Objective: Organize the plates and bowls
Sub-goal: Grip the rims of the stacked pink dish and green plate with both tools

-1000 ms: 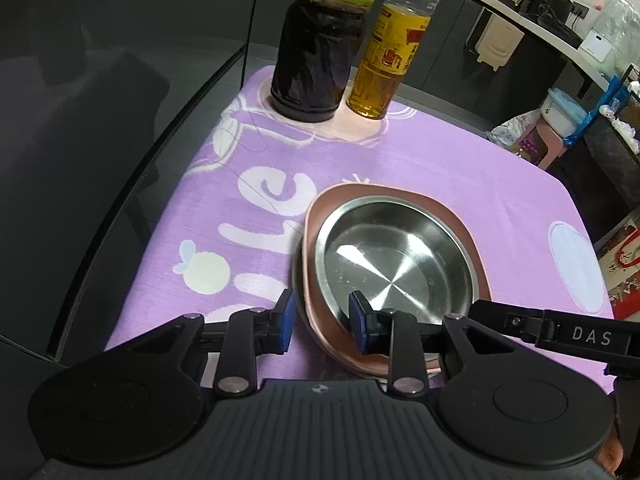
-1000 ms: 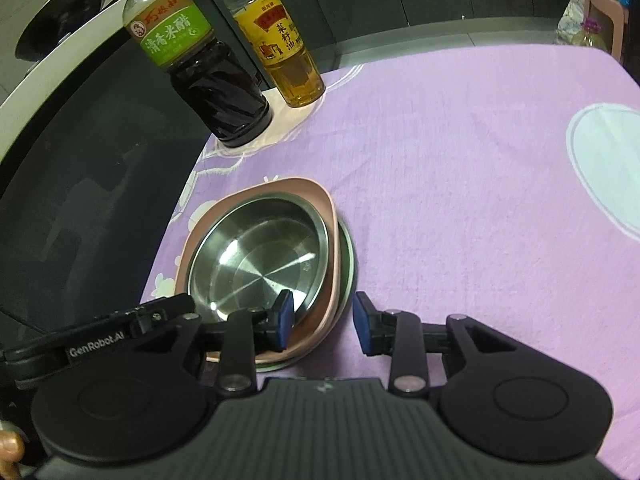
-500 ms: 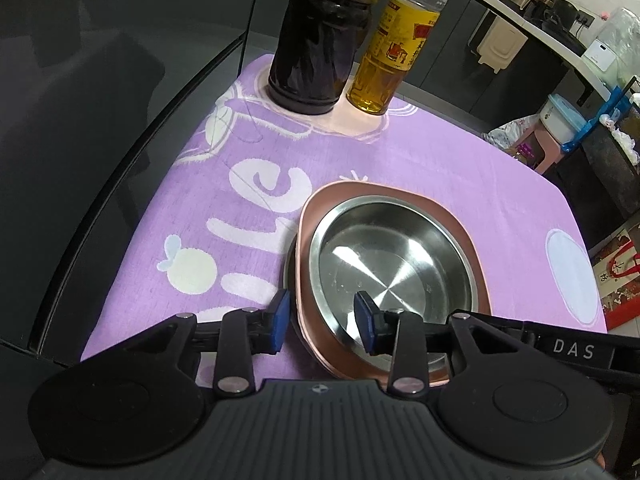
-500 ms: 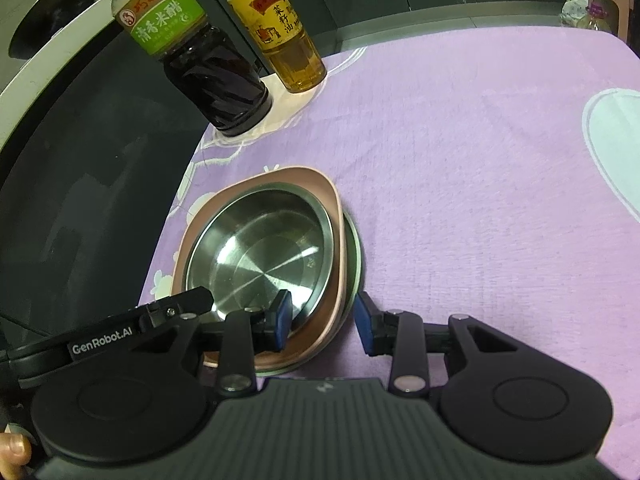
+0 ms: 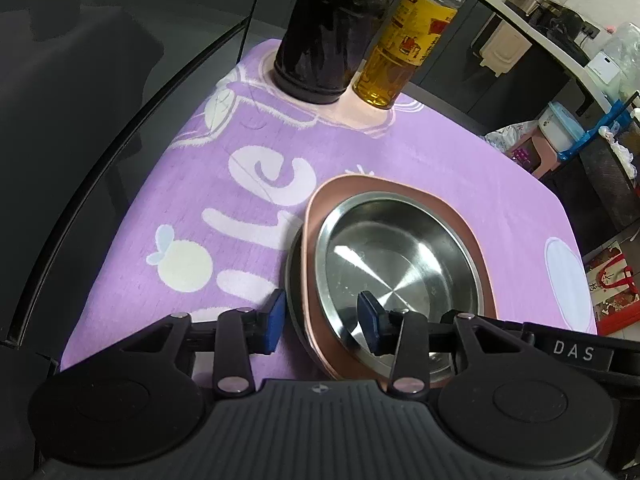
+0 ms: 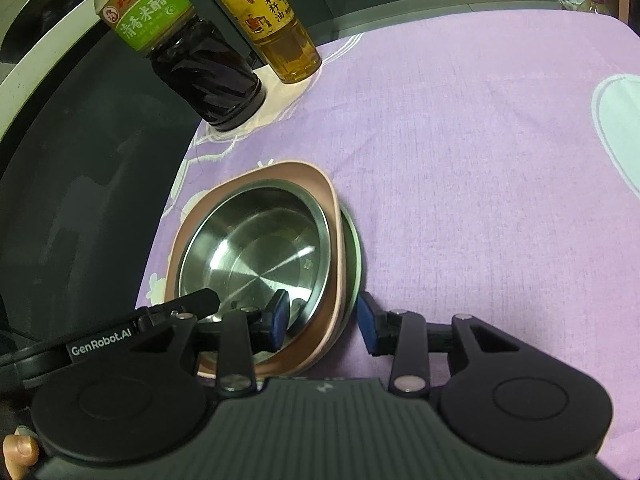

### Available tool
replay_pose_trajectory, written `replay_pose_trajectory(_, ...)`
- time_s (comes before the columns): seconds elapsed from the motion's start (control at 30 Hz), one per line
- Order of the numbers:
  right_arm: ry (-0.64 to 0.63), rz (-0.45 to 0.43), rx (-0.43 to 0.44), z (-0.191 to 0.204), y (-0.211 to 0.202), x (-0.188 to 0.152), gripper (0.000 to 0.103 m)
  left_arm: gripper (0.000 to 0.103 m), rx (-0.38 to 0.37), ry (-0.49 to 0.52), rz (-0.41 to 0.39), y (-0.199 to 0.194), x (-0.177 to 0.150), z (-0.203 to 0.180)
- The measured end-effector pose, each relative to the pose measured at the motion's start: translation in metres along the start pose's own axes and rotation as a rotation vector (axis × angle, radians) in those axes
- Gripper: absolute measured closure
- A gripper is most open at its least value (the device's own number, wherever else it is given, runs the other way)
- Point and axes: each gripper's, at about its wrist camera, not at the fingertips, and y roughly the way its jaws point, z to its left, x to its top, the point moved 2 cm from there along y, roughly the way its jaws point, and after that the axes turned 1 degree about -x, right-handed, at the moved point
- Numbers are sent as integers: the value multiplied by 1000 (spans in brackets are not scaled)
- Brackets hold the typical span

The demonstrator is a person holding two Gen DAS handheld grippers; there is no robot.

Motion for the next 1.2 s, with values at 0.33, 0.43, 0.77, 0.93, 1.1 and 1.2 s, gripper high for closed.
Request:
replay_pose_trajectory(0.33,-56,-37,1,6,-3,-4,65,71,76,67,-70,-10,-2,-10)
replay_pose_trajectory(0.43,-57,-55,23,7,-9,-2,65,71,77,81,-98,-20,1,-13)
replay_pose_trajectory(0.77,-64,-119,23,13,-54,-4,65,71,30,92,-140,-52,-2,-32)
replay_pose_trajectory(0.93,-75,-146,14,15,-79,-13,65,72,23,113,-156,-70,-11,-45)
replay_pose_trajectory(1.1,-63,-157,16,12,-98,-30,65,71,36,143,-156,-82,-29,-59)
replay_pose_trajectory(1.2,-66,-170,6,10,-107,-40,65,71,44,167,-150,-90,-40,-67)
